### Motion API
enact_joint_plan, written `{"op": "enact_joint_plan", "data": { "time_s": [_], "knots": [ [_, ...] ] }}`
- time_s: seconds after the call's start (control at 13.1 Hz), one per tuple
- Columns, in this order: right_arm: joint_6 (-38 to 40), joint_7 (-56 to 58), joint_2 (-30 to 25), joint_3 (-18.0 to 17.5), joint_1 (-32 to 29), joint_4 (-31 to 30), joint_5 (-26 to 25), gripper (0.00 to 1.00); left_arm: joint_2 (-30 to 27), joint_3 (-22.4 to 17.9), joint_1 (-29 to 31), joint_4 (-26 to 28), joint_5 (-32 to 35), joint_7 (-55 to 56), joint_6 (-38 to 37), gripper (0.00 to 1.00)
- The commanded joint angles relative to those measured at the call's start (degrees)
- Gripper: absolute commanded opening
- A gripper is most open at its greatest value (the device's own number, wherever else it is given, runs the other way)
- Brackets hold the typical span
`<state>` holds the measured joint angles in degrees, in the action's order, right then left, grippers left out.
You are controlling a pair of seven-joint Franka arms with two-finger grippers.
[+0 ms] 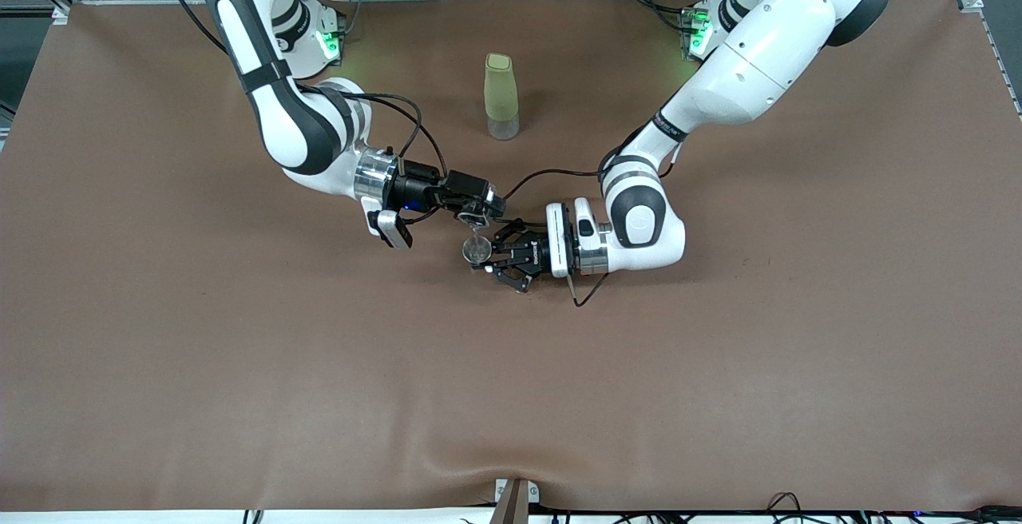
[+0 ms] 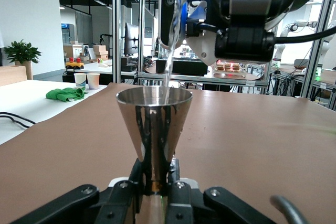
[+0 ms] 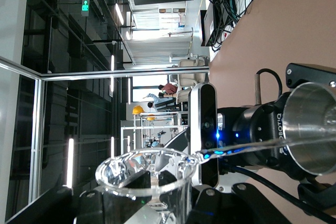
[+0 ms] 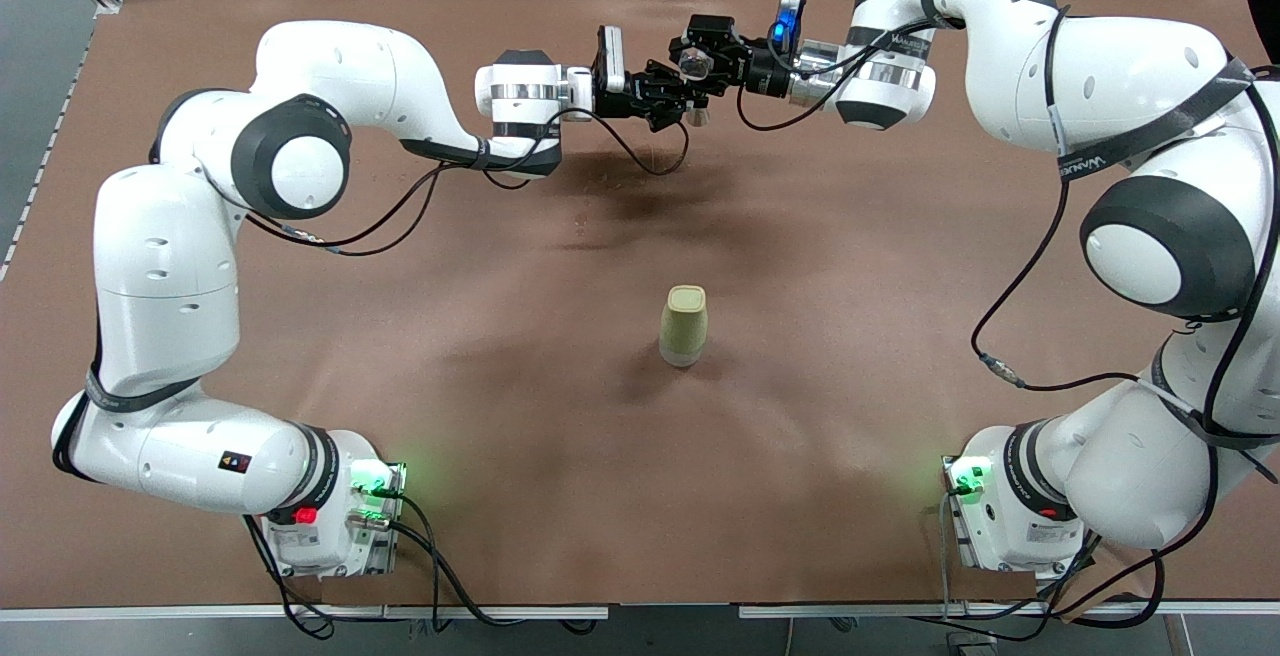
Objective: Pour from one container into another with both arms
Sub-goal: 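Tilt the beaker with the right gripper, pouring liquid into the jigger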
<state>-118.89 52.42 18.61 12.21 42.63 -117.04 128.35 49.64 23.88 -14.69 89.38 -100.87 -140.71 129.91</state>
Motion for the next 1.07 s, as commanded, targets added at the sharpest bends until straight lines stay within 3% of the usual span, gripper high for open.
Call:
{"op": "enact_joint_plan", "data": {
  "time_s": [0.0,0.99],
  "knots": [
    [-0.3,-3.3,0.6,-0.2,-0.6,2.0,-0.6,0.00,-2.2,0.6,1.0,2.6,-1.9,-0.9,-0.7,0.00],
    [-0.2,-12.0,3.0,-0.2,-1.1,3.8,0.0,0.00,-2.4,1.8,2.1,2.8,-1.8,-0.8,-0.7,0.00]
  ]
}}
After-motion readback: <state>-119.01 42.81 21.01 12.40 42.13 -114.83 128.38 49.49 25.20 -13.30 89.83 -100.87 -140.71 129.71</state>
